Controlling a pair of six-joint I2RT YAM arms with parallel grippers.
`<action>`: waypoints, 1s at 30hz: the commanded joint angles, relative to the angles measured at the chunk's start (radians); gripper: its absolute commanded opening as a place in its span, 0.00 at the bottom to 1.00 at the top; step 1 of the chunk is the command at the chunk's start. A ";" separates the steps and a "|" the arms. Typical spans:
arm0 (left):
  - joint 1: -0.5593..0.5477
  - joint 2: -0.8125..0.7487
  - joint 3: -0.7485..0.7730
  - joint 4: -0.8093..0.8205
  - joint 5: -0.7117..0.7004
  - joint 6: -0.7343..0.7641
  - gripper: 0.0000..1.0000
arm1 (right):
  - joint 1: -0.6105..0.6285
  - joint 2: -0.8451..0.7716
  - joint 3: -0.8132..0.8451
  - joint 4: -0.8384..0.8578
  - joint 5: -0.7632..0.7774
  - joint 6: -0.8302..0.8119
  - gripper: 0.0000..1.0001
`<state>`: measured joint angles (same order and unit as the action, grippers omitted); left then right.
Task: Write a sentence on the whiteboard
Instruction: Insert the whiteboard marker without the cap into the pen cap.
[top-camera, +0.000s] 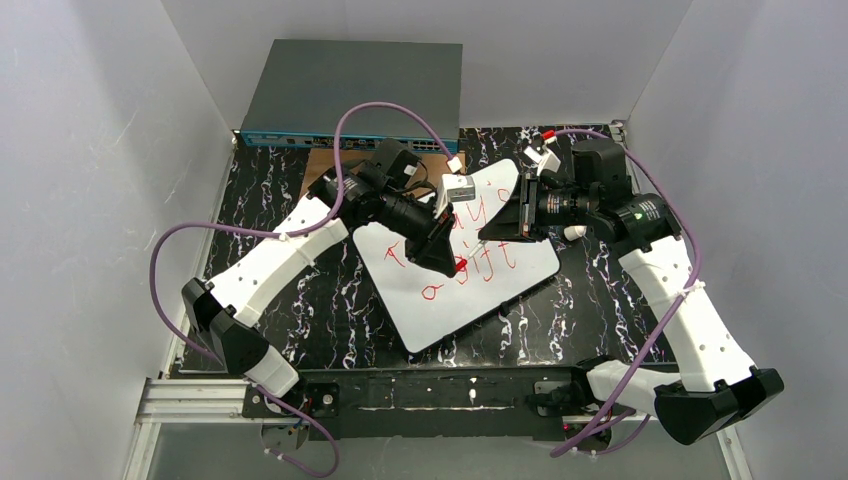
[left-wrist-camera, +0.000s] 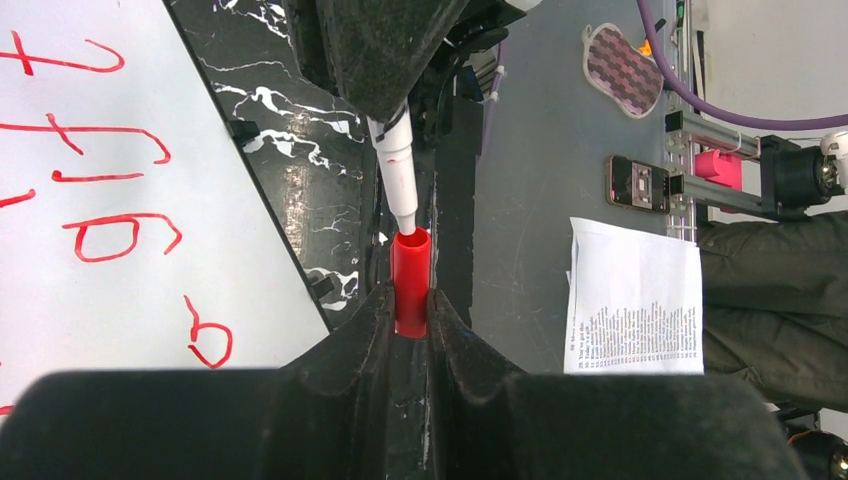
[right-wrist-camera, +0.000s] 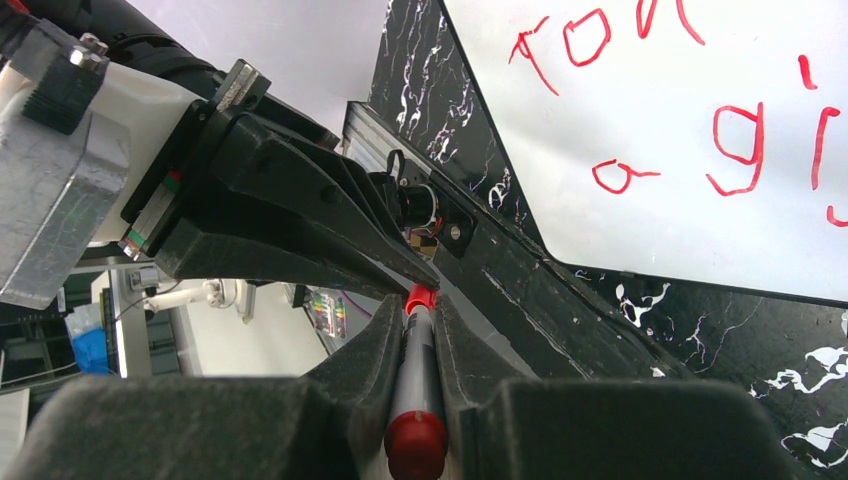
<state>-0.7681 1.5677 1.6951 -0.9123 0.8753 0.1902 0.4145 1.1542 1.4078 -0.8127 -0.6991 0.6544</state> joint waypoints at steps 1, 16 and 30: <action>-0.004 -0.003 0.039 0.008 0.017 -0.002 0.00 | -0.001 -0.003 -0.008 0.027 -0.012 -0.005 0.01; -0.013 0.063 0.094 0.091 0.022 -0.150 0.00 | 0.000 -0.003 -0.026 0.035 -0.023 -0.003 0.01; -0.012 0.128 0.190 0.120 -0.010 -0.291 0.00 | 0.021 0.058 -0.003 -0.068 -0.052 -0.071 0.01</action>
<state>-0.7746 1.6928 1.8141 -0.8940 0.8474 -0.0631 0.4053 1.1885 1.3914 -0.8242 -0.6849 0.6201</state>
